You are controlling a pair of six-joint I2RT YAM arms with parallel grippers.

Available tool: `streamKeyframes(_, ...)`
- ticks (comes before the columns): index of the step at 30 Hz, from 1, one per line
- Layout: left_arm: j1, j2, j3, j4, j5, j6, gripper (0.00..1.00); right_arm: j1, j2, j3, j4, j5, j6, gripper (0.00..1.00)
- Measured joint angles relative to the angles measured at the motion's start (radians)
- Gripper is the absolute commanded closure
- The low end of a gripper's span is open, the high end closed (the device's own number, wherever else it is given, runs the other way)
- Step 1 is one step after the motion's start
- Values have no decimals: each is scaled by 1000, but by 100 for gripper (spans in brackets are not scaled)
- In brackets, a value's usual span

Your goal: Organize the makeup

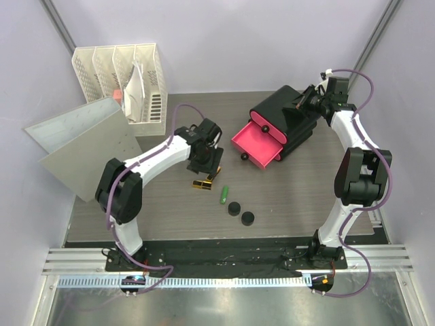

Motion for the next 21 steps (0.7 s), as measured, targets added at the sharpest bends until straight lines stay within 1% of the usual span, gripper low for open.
streamKeyframes(4, -64, 9, 0, -12, -4, 19, 37, 2, 0, 0, 0, 0, 0, 99)
streamKeyframes(12, -204, 50, 16, -21, 31, 33, 37, 5, 0, -1, 0, -2, 0, 99)
streamKeyframes(21, -317, 134, 64, -26, 71, 37, 37, 4, 0, -6, 5, -11, 0, 99)
